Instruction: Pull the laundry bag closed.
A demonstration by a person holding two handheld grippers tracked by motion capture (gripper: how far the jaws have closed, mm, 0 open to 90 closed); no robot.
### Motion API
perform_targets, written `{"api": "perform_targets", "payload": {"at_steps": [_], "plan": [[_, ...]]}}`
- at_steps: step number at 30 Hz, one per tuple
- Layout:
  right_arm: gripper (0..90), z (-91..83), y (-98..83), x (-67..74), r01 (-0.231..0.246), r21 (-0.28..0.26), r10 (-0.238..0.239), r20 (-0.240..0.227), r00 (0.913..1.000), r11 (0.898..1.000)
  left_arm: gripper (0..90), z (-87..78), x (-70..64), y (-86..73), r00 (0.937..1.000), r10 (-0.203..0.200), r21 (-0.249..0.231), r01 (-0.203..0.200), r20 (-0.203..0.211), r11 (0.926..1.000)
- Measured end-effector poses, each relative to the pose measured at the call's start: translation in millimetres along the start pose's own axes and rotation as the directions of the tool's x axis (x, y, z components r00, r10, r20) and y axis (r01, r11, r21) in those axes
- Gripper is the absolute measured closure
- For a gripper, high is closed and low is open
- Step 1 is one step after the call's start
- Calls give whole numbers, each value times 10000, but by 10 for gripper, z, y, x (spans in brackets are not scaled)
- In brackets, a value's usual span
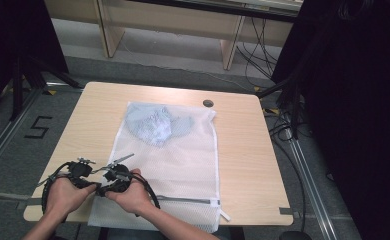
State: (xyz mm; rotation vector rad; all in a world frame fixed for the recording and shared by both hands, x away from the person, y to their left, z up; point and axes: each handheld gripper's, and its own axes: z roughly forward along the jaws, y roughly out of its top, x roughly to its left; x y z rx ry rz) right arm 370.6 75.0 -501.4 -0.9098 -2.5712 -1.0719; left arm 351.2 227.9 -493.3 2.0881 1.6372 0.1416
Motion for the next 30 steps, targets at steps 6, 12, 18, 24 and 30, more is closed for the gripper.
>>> {"api": "perform_targets", "payload": {"at_steps": [6, 12, 18, 24, 30], "plan": [[869, -8, -19, 14, -352, -64, 353, 123, 9993, 9994, 900, 11, -27, -29, 9995, 278, -330, -282, -133, 9991], [869, -43, -44, 2, -847, -213, 852, 209, 9961, 9962, 900, 3, -55, -20, 9940, 989, -120, -996, -465, 9950], [870, -50, -71, 2, -803, -323, 813, 320, 9962, 9963, 900, -11, -34, -17, 9892, 1375, -47, -1379, -499, 9904], [871, -65, -84, 10, -943, -396, 958, 400, 9946, 9948, 900, 0, -55, -20, 9863, 1532, -141, -1543, -616, 9879], [872, -87, -103, -4, -972, -466, 996, 545, 9935, 9942, 900, -13, -78, -16, 9839, 1631, 75, -1629, -729, 9866]]}}
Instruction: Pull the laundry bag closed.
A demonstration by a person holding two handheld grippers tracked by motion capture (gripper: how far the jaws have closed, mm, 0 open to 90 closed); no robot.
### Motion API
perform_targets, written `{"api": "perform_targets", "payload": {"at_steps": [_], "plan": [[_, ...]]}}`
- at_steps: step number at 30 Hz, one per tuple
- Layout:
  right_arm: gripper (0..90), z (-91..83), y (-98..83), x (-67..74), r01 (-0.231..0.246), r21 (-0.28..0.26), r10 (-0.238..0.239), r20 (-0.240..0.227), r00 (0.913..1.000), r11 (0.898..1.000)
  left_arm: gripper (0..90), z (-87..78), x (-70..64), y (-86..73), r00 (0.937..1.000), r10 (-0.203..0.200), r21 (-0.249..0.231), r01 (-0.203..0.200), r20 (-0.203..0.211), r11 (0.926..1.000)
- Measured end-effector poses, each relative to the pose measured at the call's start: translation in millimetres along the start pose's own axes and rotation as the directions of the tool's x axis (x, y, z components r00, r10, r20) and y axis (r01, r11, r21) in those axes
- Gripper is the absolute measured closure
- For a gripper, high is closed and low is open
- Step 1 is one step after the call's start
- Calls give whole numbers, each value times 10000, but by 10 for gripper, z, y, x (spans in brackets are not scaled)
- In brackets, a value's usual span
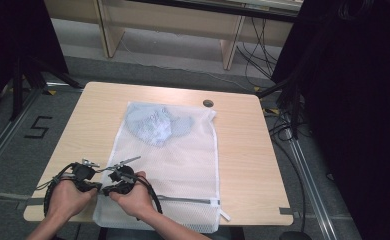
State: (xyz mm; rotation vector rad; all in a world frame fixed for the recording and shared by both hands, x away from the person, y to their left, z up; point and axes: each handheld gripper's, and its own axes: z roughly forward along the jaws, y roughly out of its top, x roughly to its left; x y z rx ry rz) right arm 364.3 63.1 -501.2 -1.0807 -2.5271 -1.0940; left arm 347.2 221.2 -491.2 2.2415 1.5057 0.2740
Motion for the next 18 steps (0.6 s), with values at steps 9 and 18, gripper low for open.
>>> {"api": "perform_targets", "payload": {"at_steps": [9, 18], "plan": [[872, -18, -18, -1, -36, -11, 36, 30, 10000, 10000, 900, 6, 8, -7, 10000, 33, -103, -32, 59, 9999], [872, -40, -37, 4, 136, -62, -134, 242, 9996, 9999, 900, 1, 12, -3, 9999, 25, -20, -25, 116, 10000]]}}
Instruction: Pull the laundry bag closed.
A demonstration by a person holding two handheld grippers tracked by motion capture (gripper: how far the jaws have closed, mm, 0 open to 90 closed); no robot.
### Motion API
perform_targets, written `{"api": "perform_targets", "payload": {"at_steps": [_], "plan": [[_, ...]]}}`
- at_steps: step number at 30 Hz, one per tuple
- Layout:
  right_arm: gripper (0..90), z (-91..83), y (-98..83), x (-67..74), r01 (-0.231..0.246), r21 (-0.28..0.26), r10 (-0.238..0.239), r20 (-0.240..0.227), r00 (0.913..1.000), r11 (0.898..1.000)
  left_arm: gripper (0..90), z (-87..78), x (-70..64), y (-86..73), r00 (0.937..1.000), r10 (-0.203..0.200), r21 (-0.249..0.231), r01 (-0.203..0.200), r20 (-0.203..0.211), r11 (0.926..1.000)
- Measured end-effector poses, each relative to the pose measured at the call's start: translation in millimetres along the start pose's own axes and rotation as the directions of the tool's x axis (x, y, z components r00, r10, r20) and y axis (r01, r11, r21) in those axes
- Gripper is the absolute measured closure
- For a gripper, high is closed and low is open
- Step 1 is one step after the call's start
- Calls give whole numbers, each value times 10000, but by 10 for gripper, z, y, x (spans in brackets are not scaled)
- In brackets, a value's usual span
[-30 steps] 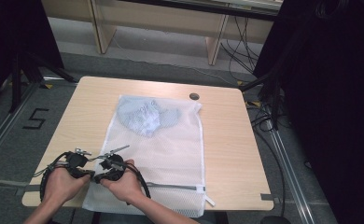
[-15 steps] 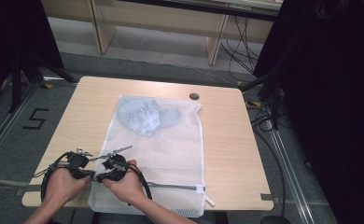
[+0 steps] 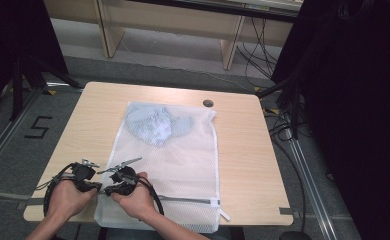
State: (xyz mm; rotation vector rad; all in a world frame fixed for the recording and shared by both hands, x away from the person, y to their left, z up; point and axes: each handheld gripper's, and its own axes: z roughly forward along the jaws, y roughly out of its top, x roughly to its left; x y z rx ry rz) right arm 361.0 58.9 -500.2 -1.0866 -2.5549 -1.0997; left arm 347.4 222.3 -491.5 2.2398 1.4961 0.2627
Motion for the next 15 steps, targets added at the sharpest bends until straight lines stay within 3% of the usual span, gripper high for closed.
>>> {"api": "perform_targets", "payload": {"at_steps": [1, 4, 5, 7, 10, 12, 15], "plan": [[873, -3, -1, -6, 111, -71, -111, -28, 9999, 9999, 900, 6, -1, -5, 10000, -26, -119, 26, -9, 9999], [872, -15, -8, -7, -219, 1, 218, -223, 9995, 9998, 900, 11, -4, -8, 10000, -28, -198, 28, -18, 9998], [872, -25, -9, -23, 66, -108, -68, -178, 9998, 9999, 900, 3, -2, -3, 10000, -5, -60, 5, -26, 10000], [872, -55, -10, -26, 123, -148, -122, 55, 9999, 9998, 900, 4, -1, -3, 10000, -39, -92, 39, -38, 9999], [872, -79, -9, -31, 117, -139, -117, 48, 9999, 9998, 900, 0, 4, 2, 10000, -52, 14, 52, 24, 10000], [871, -83, -11, -27, 268, -61, -267, 22, 9996, 9996, 900, 16, -7, -4, 9997, -230, -211, 229, -60, 9995], [871, -78, -11, -26, 429, -82, -429, -31, 9991, 9990, 900, 1, 8, -4, 10000, -86, -41, 86, 21, 10000]]}}
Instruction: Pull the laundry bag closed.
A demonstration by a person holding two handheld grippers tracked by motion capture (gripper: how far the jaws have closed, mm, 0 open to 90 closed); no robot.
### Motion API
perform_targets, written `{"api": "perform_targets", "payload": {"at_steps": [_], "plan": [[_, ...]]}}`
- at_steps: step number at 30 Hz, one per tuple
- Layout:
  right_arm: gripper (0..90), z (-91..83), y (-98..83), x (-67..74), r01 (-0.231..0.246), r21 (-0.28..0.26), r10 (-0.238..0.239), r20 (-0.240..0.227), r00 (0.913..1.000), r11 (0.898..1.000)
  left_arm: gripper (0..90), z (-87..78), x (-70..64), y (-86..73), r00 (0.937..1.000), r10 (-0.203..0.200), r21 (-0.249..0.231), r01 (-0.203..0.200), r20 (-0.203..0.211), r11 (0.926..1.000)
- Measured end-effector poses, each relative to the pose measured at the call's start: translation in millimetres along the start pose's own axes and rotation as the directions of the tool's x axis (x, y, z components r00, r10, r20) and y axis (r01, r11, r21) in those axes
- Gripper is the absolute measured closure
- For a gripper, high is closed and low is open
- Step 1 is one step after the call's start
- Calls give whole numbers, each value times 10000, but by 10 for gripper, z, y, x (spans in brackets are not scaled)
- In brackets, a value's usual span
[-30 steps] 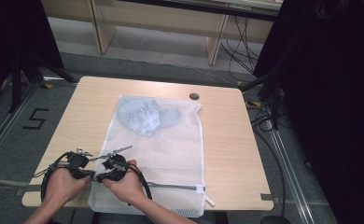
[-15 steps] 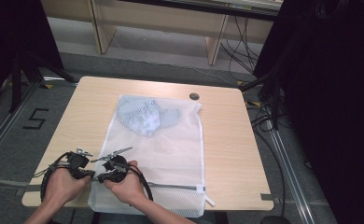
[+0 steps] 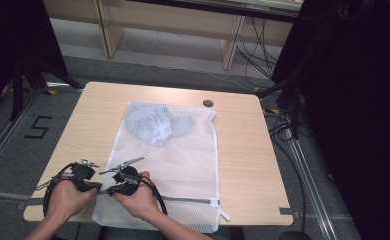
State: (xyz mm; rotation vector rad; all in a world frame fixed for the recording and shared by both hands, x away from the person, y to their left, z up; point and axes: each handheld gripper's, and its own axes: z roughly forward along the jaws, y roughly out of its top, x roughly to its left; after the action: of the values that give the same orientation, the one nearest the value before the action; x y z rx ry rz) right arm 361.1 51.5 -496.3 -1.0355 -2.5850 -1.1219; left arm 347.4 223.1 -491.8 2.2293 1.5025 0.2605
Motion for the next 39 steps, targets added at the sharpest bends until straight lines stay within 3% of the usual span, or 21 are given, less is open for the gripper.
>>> {"api": "perform_targets", "payload": {"at_steps": [6, 10, 18, 19, 21, 25, 26, 29, 30, 34, 36, 37, 38, 39], "plan": [[871, -45, -24, 12, -39, 18, 38, 105, 9999, 10000, 900, -6, -2, 4, 10000, 18, 48, -17, -81, 10000], [871, -66, -42, 22, 99, -11, -99, 87, 9999, 10000, 900, 13, 12, 3, 9998, -85, -81, 87, 161, 9999], [871, -89, -59, 13, 157, -12, -157, 188, 9997, 9999, 900, 11, 9, -6, 9999, -146, -200, 147, 56, 9997], [871, -95, -59, 13, 159, -12, -159, 158, 9997, 9999, 900, -8, 18, 5, 9999, -81, 104, 80, 78, 9999], [871, -103, -65, 18, 146, -14, -145, 160, 9998, 9999, 900, 13, 12, -7, 9999, -110, -225, 111, 49, 9997], [871, -121, -74, 0, 316, -58, -315, 180, 9993, 9995, 900, 17, 18, -5, 9998, -44, -197, 48, 184, 9998], [871, -132, -78, 12, 74, -7, -74, 220, 9997, 10000, 900, 16, 18, -4, 9998, -53, -191, 57, 185, 9998], [871, -150, -80, 2, 144, 9, -144, 209, 9997, 9999, 900, 15, 20, -5, 9998, -48, -188, 52, 193, 9998], [870, -154, -82, -7, 243, 0, -243, 213, 9995, 9997, 900, 0, 23, 3, 9999, -4, 36, 4, 151, 10000], [870, -172, -88, -4, 291, 16, -291, 231, 9993, 9996, 900, 14, 21, -4, 9998, -39, -171, 42, 191, 9998], [871, -186, -97, -4, 296, 11, -296, 240, 9993, 9996, 900, 7, 10, 0, 9998, -165, -95, 166, 54, 9998], [871, -186, -97, -4, 296, 11, -296, 240, 9993, 9996, 900, -8, 17, 4, 9999, -6, 98, 5, 120, 10000], [871, -193, -100, 0, 254, 23, -255, 230, 9994, 9997, 900, 10, 7, -6, 9999, -94, -199, 95, 58, 9998], [870, -199, -102, 0, 271, 38, -272, 235, 9994, 9996, 900, 15, 18, -3, 9998, -23, -164, 26, 202, 9999]]}}
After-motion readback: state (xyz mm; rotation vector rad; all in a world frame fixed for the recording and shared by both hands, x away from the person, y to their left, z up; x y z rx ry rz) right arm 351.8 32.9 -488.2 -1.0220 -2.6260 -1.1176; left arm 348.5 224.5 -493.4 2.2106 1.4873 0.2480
